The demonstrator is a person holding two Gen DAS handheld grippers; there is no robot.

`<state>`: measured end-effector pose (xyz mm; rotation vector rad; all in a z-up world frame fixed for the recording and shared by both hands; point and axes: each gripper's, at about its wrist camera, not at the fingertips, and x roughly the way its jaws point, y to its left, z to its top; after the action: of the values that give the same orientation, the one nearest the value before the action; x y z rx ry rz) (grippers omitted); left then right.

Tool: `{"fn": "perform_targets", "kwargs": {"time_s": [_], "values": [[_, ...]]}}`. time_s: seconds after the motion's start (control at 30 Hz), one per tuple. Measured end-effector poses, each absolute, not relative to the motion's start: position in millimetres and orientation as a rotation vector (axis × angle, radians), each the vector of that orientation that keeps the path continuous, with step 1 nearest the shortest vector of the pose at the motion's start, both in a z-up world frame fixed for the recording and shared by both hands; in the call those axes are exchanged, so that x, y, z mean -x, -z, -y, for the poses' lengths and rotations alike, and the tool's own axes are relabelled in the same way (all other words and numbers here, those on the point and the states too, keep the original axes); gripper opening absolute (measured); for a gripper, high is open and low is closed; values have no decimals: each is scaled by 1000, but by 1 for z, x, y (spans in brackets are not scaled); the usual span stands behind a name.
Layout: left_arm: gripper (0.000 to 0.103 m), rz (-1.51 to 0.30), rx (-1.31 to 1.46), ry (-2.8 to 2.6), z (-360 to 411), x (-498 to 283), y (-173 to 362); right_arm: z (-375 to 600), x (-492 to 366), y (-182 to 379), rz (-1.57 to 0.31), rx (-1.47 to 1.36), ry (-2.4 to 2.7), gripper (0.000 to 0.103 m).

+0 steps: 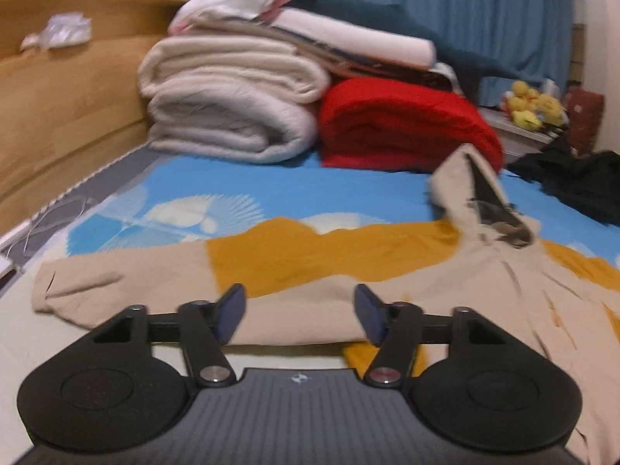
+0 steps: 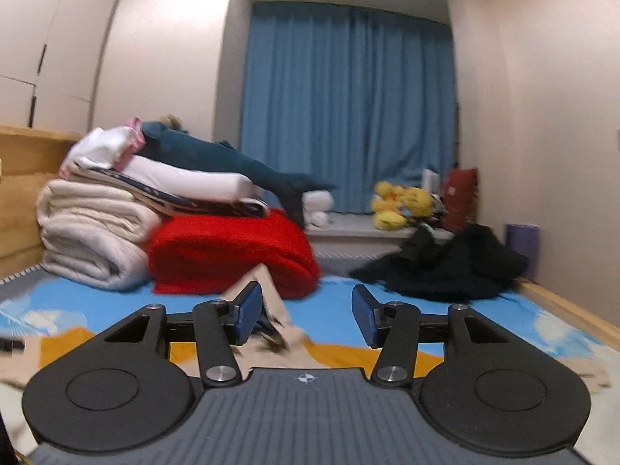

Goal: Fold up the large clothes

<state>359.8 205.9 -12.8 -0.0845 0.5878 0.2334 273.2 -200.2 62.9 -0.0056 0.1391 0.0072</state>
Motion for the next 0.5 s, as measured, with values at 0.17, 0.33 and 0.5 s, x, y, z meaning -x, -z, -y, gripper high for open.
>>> {"fn": "perform_targets", "kwargs": {"time_s": [0.17,0.33,0.5], "values": [[39,-627,146,-287,-273,-362,40,172,-312,-31,-159,2,-74,54],[37,-651,254,-378,-345,-365,62,147,-339,-13,-286,73,-167,54],[38,-658,383,-480,-414,-372,81,134,-358,1,-357,104,-217,52]]}}
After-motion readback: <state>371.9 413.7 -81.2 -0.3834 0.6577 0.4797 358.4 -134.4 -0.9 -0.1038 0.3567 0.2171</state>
